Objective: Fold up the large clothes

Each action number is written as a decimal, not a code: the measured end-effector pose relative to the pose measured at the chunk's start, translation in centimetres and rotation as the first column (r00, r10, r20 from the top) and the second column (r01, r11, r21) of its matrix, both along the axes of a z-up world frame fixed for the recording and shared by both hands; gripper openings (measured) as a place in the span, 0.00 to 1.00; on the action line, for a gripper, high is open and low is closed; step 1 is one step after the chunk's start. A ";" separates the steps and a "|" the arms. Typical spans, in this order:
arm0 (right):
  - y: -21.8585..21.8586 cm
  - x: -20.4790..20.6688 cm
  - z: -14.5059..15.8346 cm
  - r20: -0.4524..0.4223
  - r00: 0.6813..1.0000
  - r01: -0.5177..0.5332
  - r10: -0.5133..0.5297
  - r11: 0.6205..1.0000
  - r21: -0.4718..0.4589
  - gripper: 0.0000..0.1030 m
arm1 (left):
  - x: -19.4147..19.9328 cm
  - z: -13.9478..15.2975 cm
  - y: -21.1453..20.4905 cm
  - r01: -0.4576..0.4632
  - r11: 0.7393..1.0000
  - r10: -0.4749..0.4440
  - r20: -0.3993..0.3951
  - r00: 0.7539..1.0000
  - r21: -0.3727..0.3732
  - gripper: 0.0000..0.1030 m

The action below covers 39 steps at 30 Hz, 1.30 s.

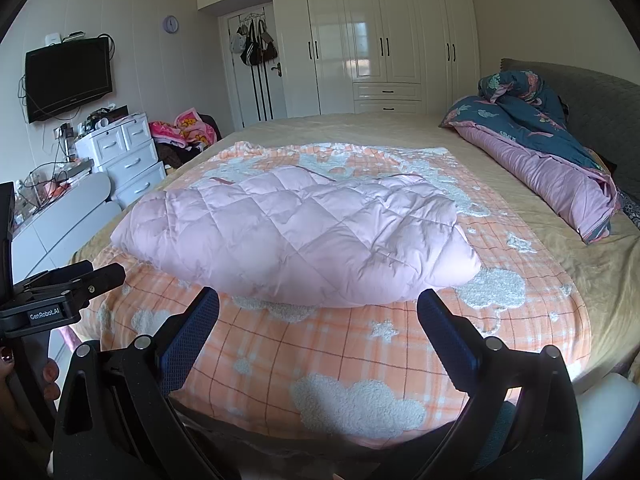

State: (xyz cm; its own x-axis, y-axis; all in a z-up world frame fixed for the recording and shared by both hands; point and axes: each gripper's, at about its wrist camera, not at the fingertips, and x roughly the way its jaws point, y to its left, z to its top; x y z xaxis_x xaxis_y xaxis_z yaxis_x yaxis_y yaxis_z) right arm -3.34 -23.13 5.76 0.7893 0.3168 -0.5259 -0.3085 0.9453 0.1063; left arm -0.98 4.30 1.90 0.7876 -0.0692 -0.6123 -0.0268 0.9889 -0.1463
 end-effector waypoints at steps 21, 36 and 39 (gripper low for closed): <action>0.1 0.0 0.1 0.001 1.000 0.000 0.000 1.000 -0.002 0.96 | -0.1 0.2 0.0 0.004 1.000 -0.004 -0.008 1.000 0.007 0.91; 0.0 0.0 -0.1 0.007 1.000 -0.002 0.002 1.000 -0.008 0.96 | -0.1 0.6 0.1 -0.004 1.000 0.004 -0.004 1.000 0.009 0.91; 0.1 0.0 0.0 0.007 1.000 -0.002 0.002 1.000 -0.008 0.96 | -0.2 0.7 0.1 -0.005 1.000 0.006 -0.002 1.000 0.011 0.91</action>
State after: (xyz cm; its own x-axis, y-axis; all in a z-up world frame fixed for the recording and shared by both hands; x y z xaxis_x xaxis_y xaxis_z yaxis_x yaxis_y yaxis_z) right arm -3.37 -23.07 5.77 0.7927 0.3141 -0.5225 -0.3110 0.9455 0.0966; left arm -1.15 4.45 2.59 0.7867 -0.0579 -0.6146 -0.0326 0.9903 -0.1350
